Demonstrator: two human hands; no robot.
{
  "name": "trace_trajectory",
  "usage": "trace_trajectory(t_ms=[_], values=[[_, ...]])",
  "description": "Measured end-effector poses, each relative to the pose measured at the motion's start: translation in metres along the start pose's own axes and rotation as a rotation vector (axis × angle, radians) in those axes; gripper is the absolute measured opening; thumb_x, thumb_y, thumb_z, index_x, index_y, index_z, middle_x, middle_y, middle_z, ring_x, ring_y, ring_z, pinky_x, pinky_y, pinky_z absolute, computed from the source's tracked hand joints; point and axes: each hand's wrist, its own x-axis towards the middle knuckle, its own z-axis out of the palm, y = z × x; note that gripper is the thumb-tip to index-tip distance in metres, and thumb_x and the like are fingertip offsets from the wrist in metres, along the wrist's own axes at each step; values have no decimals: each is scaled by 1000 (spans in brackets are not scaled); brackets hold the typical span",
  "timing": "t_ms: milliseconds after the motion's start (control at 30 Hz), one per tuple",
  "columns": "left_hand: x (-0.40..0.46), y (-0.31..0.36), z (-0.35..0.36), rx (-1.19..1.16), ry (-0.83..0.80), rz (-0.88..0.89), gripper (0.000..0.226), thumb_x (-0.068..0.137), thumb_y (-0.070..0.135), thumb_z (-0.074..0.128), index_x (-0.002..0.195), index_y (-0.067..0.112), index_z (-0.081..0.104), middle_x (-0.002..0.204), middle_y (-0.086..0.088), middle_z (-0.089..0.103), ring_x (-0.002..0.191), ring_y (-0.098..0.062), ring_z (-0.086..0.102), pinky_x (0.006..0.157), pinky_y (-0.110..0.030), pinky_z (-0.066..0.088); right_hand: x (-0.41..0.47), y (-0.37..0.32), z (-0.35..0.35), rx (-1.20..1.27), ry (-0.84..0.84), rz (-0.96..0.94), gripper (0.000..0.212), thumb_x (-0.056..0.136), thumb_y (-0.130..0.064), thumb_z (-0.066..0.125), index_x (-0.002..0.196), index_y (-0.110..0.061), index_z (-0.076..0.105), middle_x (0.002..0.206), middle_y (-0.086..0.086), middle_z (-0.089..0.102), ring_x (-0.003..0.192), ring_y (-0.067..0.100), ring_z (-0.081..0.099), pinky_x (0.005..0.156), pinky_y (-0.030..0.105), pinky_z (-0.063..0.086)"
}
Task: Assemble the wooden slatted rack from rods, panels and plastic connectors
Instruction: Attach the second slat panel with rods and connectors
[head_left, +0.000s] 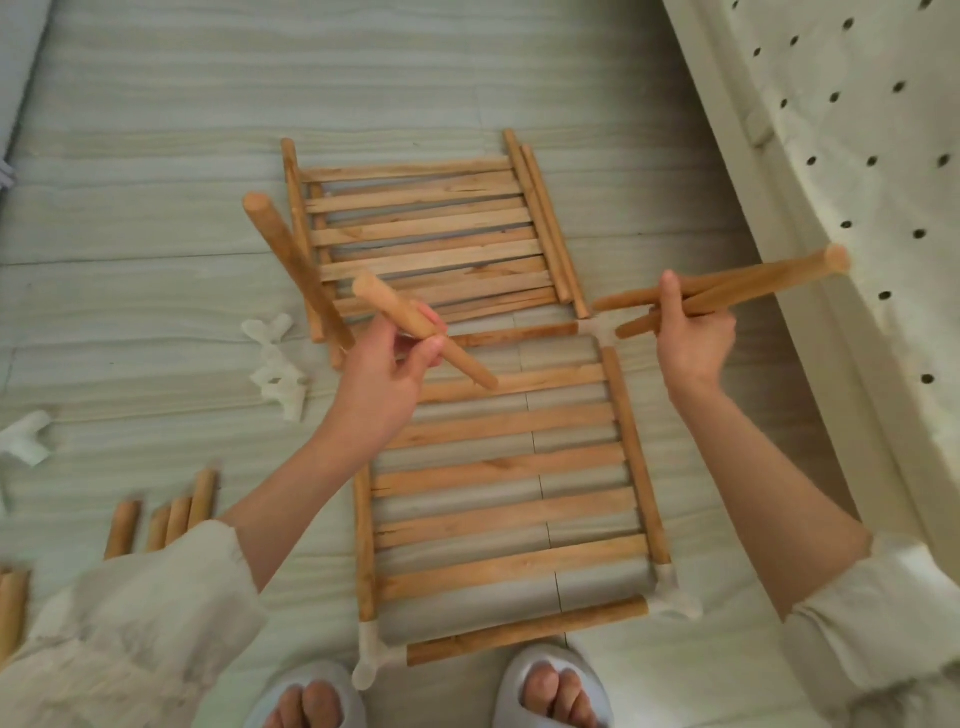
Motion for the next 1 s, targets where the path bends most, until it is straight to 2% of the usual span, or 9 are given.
trace_trajectory(t_ms=[100,267,367,500,600,800,900,1000], values=[[1,-2,-3,6,16,-15,20,92,0,52,93,21,53,99,-3,60,95,-23,62,86,-31,54,11,3,3,-99,-19,-6,26,90,-37,60,87,-12,68,82,5,68,86,22,68,85,34,52],[-3,-13,-7,16,38,-50,18,93,0,51,92,18,54,96,-3,60,93,-24,63,83,-29,55,21,-1,5,-91,33,-38,24,88,-36,62,91,-12,68,89,9,71,88,22,68,87,40,51],[-6,-20,-8,36,32,-84,10,93,0,51,100,5,55,97,-3,61,93,-26,63,83,-28,55,24,-1,4,-141,-30,-49,22,89,-36,61,88,-14,65,85,4,67,86,26,67,86,45,51],[-7,-20,-8,3,63,-113,11,93,0,50,102,5,54,98,-3,63,93,-26,63,82,-23,54,28,-4,4,-163,-75,-31,21,89,-37,62,85,-16,61,84,4,67,86,24,68,87,42,52],[-9,-18,-8,-3,62,-120,11,93,0,50,101,6,54,98,-2,63,94,-25,63,82,-24,55,30,-6,4,-201,-93,-50,22,90,-36,60,85,-15,58,84,2,64,86,23,67,86,39,53],[-8,-19,-10,-2,77,-132,11,94,1,50,104,4,54,95,3,63,90,-23,63,80,-19,54,35,-12,6,-298,-90,-60,30,92,-37,57,95,-7,61,90,10,67,89,24,66,84,32,51],[-9,-19,-10,3,76,-132,12,93,1,51,105,2,55,94,5,64,90,-21,64,81,-23,55,34,-10,6,-355,-87,-70,34,93,-37,56,100,-5,62,94,12,68,93,24,65,82,28,47],[-10,-21,-10,-7,76,-141,11,93,1,51,103,4,54,97,0,64,91,-22,64,81,-23,55,32,-7,8,-396,-117,-50,34,92,-36,57,103,-4,64,98,12,68,96,25,64,83,28,46]])
